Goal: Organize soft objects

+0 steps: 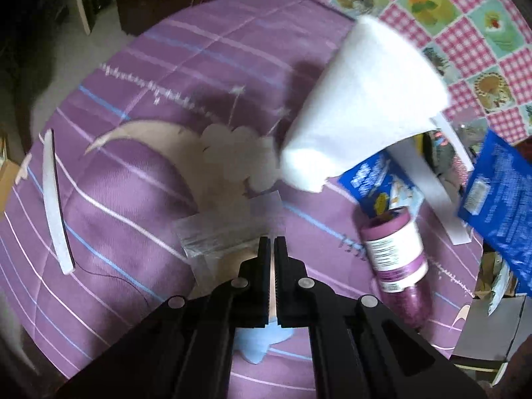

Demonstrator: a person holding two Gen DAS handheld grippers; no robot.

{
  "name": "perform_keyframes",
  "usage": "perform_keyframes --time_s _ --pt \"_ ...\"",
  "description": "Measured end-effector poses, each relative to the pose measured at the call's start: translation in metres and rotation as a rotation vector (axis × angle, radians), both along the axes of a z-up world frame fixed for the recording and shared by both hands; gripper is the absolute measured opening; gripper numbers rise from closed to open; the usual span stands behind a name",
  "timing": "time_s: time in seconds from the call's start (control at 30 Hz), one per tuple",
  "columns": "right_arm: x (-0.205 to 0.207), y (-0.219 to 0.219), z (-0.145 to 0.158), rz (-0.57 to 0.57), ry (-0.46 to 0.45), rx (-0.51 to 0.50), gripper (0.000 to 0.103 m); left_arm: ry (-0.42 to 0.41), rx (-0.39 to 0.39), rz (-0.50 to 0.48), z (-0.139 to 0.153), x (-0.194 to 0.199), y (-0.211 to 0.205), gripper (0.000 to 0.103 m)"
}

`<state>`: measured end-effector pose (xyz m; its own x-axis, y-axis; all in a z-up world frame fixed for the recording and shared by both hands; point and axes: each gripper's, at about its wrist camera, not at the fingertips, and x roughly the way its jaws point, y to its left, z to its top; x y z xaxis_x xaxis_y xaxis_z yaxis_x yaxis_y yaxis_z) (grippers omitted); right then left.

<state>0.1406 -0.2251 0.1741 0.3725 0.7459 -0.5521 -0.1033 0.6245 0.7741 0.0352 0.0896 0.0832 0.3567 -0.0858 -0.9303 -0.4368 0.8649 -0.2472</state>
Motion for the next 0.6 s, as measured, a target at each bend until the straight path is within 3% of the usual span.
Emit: perform_keyframes --time_s 0.27,0.6 --pt "0.003 -0.014 -0.006 -0.028 0.012 0.017 0.007 -0.079 0.067 -0.096 0.034 0.021 -0.049 0.0" --pt "0.006 -0.045 -0.017 -0.111 0.031 0.03 0.007 -0.128 0.122 -0.238 0.055 0.059 -0.11 0.001"
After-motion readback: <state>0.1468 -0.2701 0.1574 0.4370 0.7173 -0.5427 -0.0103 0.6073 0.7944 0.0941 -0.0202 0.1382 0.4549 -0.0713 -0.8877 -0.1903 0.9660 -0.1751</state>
